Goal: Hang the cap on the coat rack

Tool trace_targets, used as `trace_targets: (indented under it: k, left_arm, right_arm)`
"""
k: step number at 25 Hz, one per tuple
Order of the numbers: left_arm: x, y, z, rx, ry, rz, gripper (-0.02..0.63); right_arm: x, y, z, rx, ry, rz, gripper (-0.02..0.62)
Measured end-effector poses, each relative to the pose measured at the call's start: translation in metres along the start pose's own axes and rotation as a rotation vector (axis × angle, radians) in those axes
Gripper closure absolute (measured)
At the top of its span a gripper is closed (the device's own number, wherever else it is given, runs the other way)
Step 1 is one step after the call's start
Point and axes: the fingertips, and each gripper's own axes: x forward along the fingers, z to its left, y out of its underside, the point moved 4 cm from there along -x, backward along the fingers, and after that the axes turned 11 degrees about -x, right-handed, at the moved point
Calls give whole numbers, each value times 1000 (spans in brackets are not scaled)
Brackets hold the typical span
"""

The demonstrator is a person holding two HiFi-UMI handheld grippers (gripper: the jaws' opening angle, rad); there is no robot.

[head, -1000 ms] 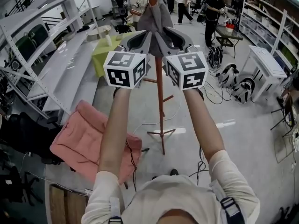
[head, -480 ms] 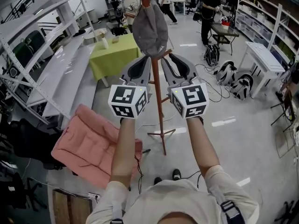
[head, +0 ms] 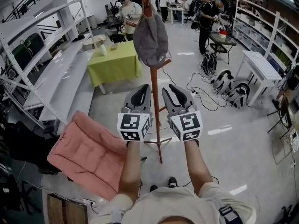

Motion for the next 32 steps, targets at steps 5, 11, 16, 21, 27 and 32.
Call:
trace_targets:
  k: [5,11,16,21,27,32]
  left_arm:
    - [-13,15,-1,-49,-36,-5,600]
    - [-21,49,1,-57,-68,39,600]
    - [-28,68,-4,-49,-66,72,600]
    - [-33,82,-3,-62,-67,98,600]
    - [-44,94,-8,-90,-45,132,600]
    - [-49,113,-2,-78,-55,163,600]
  right_arm:
    - [-15,11,4,14,24,7,497]
    - [-24,39,19,84,2,38,497]
    - [-29,57,32,103,-31,65,497]
    - [-32,71,32,108,-36,85,506]
    - [-36,75,42,139,-60,84,580]
    - [-35,88,51,137,-53,98,589]
